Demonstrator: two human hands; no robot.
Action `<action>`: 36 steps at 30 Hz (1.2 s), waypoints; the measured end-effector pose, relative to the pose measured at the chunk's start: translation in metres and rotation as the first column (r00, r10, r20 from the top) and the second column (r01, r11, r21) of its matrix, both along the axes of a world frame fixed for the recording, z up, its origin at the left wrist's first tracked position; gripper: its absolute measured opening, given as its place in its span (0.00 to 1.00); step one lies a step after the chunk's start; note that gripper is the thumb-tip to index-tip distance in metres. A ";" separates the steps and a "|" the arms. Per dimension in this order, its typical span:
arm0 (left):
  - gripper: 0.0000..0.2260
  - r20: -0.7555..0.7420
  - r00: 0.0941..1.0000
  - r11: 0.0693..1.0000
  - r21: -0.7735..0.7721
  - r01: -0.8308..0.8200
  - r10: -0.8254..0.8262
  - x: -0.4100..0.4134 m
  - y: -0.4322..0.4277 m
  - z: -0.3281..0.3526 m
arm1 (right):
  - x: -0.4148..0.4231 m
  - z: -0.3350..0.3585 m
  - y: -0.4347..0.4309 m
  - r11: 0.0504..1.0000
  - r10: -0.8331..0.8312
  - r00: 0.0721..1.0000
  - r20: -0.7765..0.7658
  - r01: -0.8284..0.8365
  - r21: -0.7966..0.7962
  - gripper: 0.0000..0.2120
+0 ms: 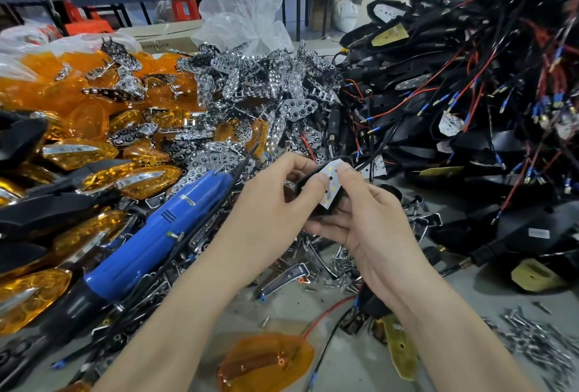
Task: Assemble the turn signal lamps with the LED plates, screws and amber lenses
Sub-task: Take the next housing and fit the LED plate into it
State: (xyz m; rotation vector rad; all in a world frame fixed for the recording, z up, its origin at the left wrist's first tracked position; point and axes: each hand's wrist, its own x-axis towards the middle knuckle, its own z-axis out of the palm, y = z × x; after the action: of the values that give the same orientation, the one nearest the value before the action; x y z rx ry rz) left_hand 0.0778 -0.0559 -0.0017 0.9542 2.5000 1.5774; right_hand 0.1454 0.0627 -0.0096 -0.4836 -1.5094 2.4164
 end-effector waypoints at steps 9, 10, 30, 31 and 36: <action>0.08 -0.090 0.995 0.988 -0.141 -0.059 0.047 -0.015 -0.035 0.036 | -0.001 -0.001 0.016 0.992 -0.099 0.994 0.034 0.101 -0.073 0.16; 0.08 -0.084 0.995 0.981 -0.183 -0.062 0.047 -0.016 -0.041 0.041 | 0.000 -0.001 0.021 0.991 -0.107 0.994 0.035 0.110 -0.082 0.16; 0.07 -0.118 0.991 0.845 -0.534 -0.014 -0.058 -0.015 -0.042 0.029 | 0.005 -0.006 0.056 0.965 -0.260 0.966 0.009 0.260 0.023 0.13; 0.06 -0.133 0.989 0.852 -0.524 -0.009 -0.071 -0.013 -0.043 0.033 | 0.005 -0.005 0.055 0.967 -0.253 0.967 0.004 0.253 0.028 0.14; 0.05 -0.107 0.982 0.834 -0.547 0.073 -0.156 0.006 -0.046 0.049 | 0.005 -0.003 0.047 0.977 -0.211 0.977 -0.012 0.211 0.037 0.13</action>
State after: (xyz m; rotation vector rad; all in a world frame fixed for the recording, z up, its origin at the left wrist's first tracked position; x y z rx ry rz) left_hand 0.0835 -0.1015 0.0477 1.1222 2.6831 0.7023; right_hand 0.1503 0.1095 -0.0128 -0.5933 -1.4197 2.2211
